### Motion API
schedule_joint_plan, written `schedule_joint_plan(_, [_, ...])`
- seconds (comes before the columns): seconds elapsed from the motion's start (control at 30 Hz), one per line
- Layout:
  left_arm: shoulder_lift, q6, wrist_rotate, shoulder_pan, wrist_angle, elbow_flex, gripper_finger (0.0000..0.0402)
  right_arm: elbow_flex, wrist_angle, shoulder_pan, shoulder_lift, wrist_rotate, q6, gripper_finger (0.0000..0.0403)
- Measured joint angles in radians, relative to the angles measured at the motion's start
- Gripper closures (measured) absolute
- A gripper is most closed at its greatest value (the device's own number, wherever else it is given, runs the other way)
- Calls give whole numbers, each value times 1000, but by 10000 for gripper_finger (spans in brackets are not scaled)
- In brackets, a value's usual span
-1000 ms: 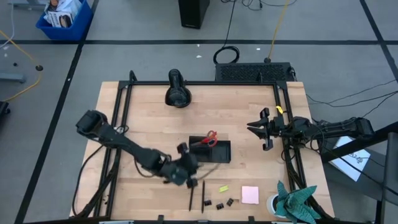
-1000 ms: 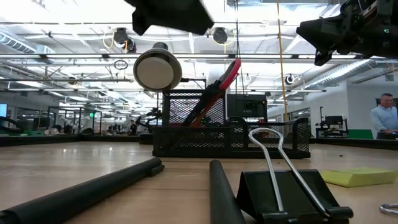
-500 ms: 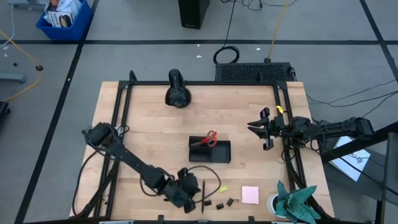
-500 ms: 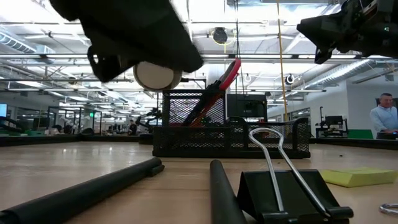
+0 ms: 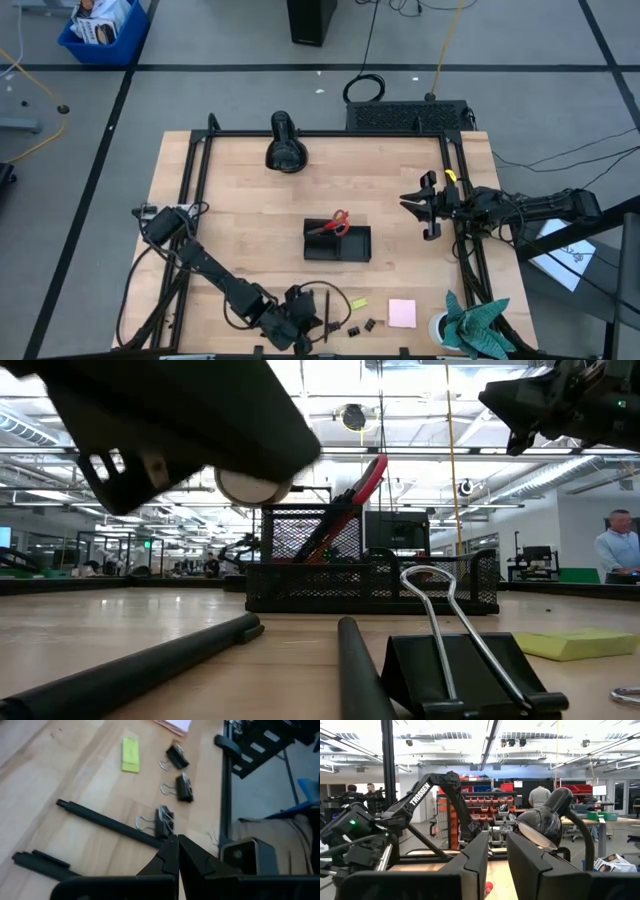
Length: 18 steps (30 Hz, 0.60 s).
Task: Pick and place office supplies into organizer
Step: Put the left pen into the desk organizer
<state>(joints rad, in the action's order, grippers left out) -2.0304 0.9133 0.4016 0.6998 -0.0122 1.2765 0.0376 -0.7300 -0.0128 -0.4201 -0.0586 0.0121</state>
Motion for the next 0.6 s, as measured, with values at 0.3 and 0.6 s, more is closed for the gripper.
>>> schedule_joint_plan(0.3, [0, 41, 3, 21, 255, 118, 400, 0, 9, 0, -1, 2, 33, 339])
schedule_joint_plan(0.6, [0, 317, -11, 28, 605, 264, 400, 0, 72, 0, -1, 7, 106, 339])
